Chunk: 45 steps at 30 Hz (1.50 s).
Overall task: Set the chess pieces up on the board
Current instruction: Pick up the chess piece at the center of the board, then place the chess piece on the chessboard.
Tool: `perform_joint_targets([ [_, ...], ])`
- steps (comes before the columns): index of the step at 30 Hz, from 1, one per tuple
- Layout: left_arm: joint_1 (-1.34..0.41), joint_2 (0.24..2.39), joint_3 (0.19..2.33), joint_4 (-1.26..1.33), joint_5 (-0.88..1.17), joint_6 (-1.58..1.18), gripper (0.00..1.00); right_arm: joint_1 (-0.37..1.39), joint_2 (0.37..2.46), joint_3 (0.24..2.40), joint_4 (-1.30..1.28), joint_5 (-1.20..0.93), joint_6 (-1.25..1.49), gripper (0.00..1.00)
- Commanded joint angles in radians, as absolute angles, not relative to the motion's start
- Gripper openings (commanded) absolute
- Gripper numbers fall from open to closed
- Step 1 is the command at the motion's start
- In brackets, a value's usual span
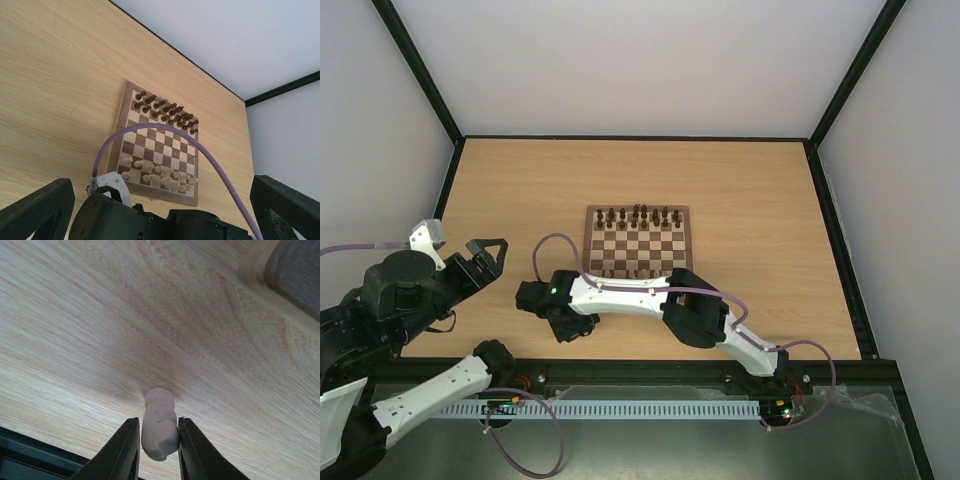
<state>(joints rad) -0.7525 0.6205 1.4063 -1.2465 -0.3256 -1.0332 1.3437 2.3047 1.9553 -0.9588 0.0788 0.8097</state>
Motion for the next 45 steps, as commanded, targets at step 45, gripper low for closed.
perform_joint_targets([
  [45,-0.759,0.633,1.433,-1.239,-0.350,-1.026,0.99,1.077,2.130,1.879,-1.061,0.093,0.677,0.15],
])
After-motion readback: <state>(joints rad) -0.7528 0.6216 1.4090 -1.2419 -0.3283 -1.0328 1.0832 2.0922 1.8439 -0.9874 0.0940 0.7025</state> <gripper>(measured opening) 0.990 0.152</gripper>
